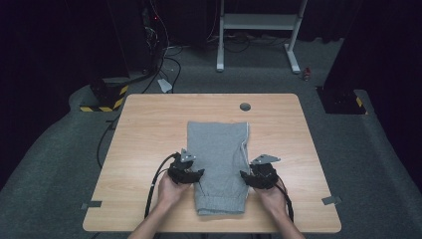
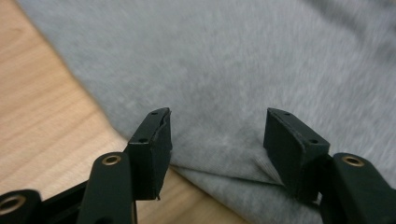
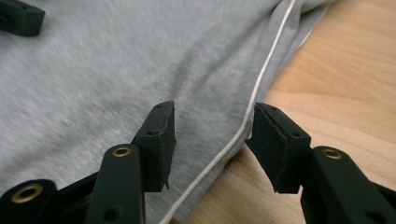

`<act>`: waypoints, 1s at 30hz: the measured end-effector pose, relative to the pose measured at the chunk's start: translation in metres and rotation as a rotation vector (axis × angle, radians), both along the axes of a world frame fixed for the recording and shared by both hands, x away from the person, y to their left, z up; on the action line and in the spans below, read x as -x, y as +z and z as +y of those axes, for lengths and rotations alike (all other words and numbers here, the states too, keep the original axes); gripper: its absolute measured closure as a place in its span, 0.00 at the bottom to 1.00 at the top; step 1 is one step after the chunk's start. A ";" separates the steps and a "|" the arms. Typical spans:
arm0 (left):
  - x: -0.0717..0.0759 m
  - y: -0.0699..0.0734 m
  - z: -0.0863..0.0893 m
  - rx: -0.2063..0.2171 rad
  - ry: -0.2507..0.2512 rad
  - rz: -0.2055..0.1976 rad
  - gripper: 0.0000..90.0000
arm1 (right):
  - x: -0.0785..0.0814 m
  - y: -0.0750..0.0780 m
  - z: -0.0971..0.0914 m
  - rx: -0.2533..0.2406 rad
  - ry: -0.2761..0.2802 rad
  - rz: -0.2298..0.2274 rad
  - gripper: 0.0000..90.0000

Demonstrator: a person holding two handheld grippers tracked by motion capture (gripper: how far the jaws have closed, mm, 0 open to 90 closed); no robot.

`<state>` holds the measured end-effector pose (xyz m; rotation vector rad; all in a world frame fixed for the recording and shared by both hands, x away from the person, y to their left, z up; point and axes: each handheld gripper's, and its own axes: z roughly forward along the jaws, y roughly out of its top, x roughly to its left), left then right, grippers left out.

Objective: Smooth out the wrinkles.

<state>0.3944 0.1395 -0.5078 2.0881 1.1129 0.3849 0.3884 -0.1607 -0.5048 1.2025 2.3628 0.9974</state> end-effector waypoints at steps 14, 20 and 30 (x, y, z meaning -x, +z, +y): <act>-0.044 -0.006 0.002 -0.076 0.112 0.022 0.50 | -0.049 -0.006 0.016 0.060 -0.100 -0.005 0.87; -0.036 -0.006 0.002 -0.089 0.094 0.024 0.53 | -0.038 -0.004 0.001 0.019 -0.101 0.007 0.91; -0.042 -0.005 0.002 -0.018 0.111 0.038 0.44 | -0.037 0.001 -0.010 -0.071 -0.161 0.012 0.60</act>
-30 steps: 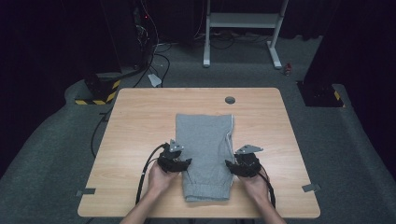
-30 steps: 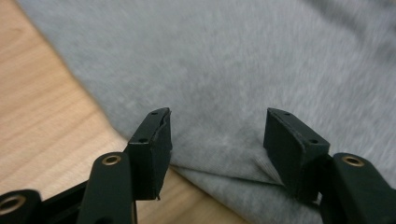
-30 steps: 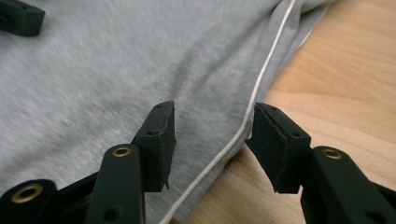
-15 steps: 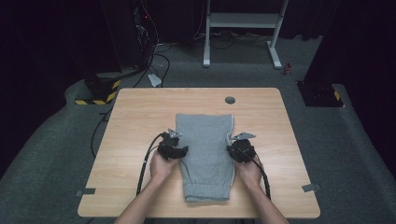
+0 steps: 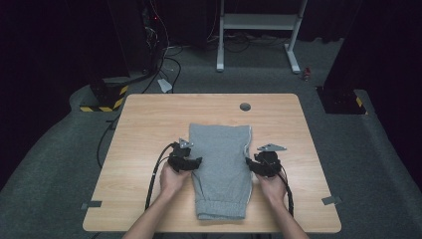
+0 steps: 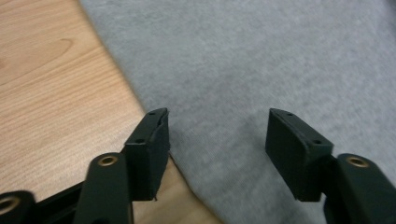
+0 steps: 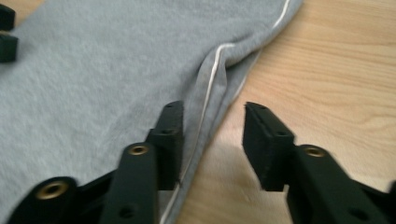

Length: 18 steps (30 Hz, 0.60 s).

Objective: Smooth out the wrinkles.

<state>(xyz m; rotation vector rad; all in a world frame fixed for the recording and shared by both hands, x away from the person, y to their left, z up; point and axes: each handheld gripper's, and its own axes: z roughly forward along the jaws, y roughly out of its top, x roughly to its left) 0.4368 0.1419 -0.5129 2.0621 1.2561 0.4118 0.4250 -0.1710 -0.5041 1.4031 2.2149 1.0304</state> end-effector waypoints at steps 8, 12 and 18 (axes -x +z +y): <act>-0.023 0.009 0.003 0.016 0.058 0.000 0.41 | -0.025 0.005 0.003 -0.021 -0.027 -0.015 0.51; -0.031 0.001 0.008 0.017 0.091 0.025 0.40 | -0.037 0.007 0.003 -0.032 -0.065 0.026 0.49; -0.036 -0.002 0.015 0.026 0.121 0.024 0.37 | -0.052 0.003 0.005 -0.022 -0.106 0.054 0.46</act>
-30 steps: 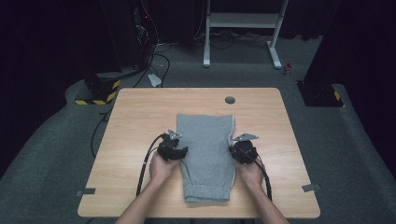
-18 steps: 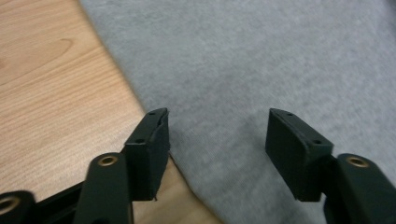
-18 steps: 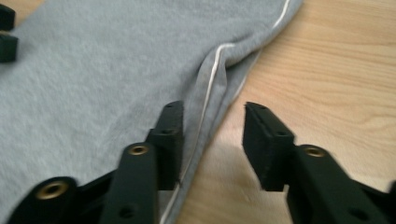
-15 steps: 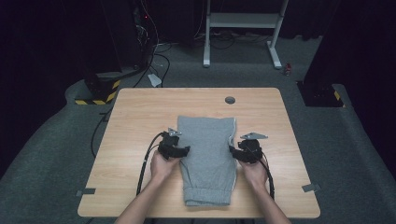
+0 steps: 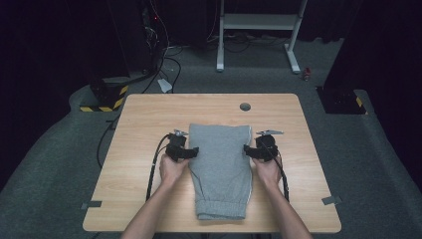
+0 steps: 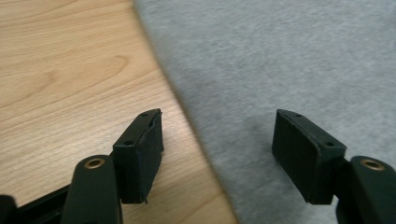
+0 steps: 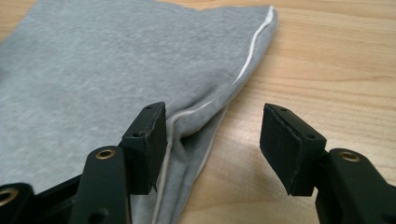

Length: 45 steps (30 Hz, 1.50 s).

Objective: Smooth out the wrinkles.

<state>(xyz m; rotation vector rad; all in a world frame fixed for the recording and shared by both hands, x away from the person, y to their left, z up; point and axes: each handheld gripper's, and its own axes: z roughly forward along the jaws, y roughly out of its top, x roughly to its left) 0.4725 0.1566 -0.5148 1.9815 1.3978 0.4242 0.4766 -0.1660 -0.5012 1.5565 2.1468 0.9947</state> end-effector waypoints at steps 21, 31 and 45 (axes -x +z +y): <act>-0.016 0.002 -0.019 -0.091 -0.033 -0.002 0.44 | -0.024 -0.008 0.020 0.115 -0.015 0.051 0.50; -0.018 0.001 -0.016 -0.009 -0.062 -0.008 0.86 | -0.028 -0.006 0.032 0.146 0.085 0.048 0.88; -0.023 0.010 -0.003 0.108 -0.101 0.048 0.96 | -0.025 0.001 0.020 0.053 0.113 0.033 0.95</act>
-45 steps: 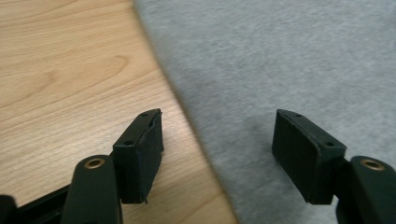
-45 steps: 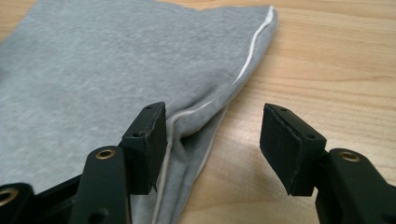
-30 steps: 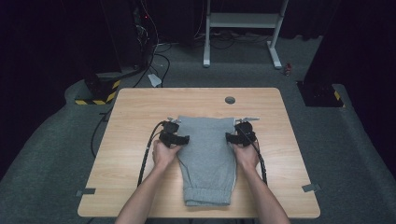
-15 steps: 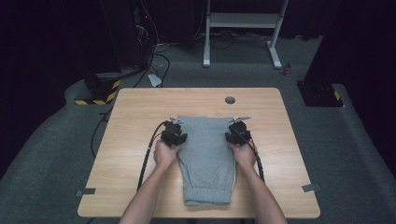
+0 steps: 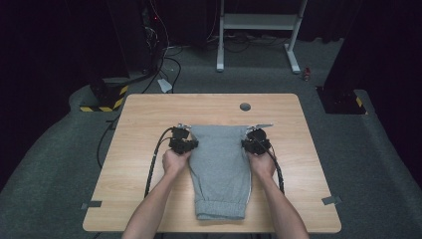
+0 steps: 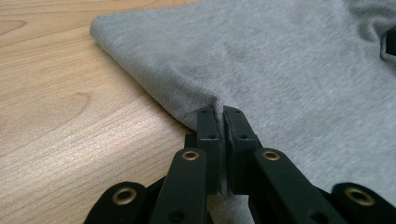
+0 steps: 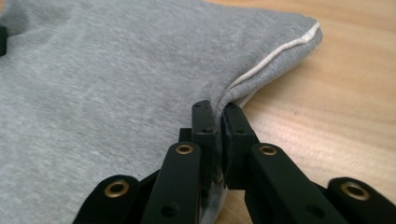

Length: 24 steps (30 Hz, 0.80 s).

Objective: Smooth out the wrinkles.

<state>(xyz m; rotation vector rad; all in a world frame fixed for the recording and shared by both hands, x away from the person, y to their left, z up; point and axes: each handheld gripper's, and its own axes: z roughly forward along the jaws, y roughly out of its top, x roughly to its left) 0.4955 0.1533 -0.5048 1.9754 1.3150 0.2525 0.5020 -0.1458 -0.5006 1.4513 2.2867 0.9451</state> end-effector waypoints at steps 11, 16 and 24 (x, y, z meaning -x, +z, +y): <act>0.010 0.027 0.006 0.076 -0.027 -0.021 0.96 | 0.013 0.030 -0.010 -0.111 0.032 -0.066 0.96; 0.014 0.035 0.014 0.116 -0.035 -0.030 0.96 | 0.018 0.039 -0.013 -0.128 0.039 -0.076 0.96; 0.017 0.047 0.023 0.171 -0.024 -0.055 0.96 | 0.022 0.058 -0.018 -0.157 0.051 -0.097 0.96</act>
